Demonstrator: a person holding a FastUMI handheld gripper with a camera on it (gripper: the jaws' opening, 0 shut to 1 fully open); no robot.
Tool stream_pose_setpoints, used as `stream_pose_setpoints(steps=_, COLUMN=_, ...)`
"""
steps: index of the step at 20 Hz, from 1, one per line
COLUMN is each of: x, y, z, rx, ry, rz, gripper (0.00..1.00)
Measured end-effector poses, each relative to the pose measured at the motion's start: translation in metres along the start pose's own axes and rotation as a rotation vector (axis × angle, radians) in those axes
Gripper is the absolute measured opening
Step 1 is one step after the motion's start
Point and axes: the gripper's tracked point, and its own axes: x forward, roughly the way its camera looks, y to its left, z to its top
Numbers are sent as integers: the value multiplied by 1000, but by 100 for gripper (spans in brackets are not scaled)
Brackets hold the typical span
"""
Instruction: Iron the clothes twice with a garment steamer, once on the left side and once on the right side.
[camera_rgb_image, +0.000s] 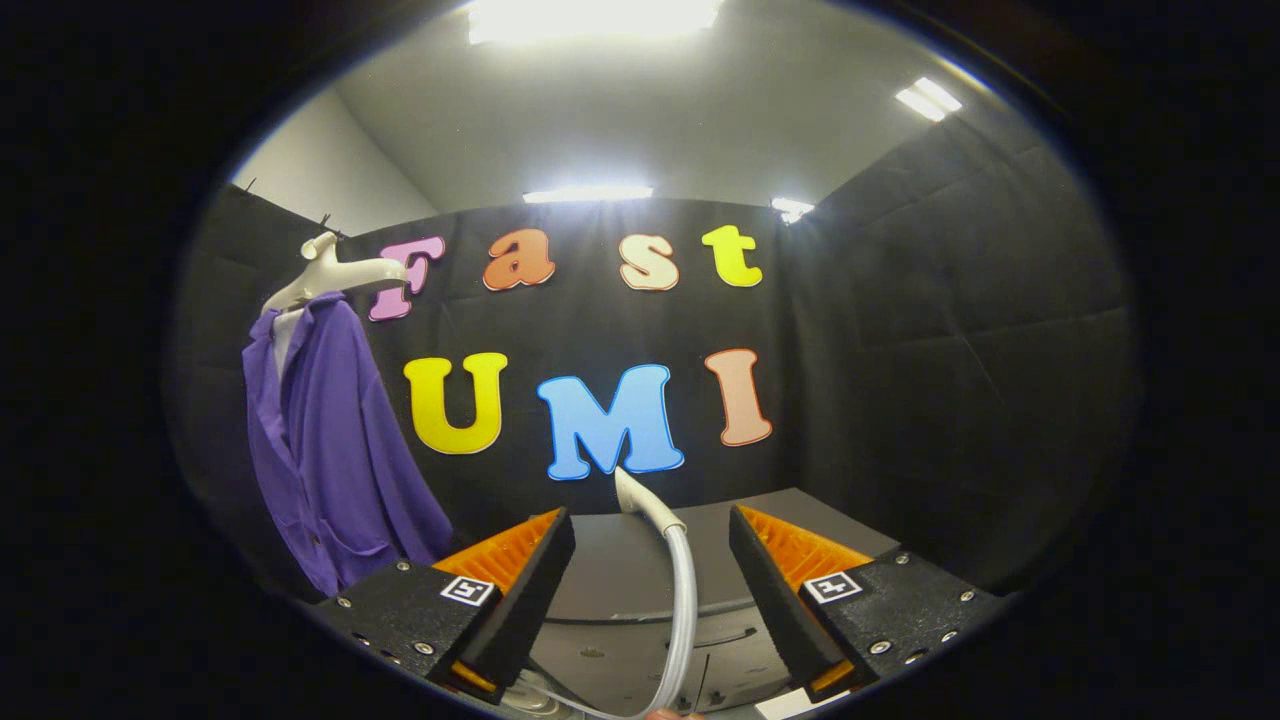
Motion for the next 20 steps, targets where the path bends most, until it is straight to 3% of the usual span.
stream_pose_setpoints(steps=7, x=114, y=-17, z=-11, rx=15, ry=54, rz=31, gripper=95)
stream_pose_setpoints(steps=10, x=160, y=-19, z=-33, rx=70, ry=140, rz=38, gripper=95)
stream_pose_setpoints(steps=20, x=248, y=-34, z=-111, rx=209, ry=429, rz=96, gripper=95)
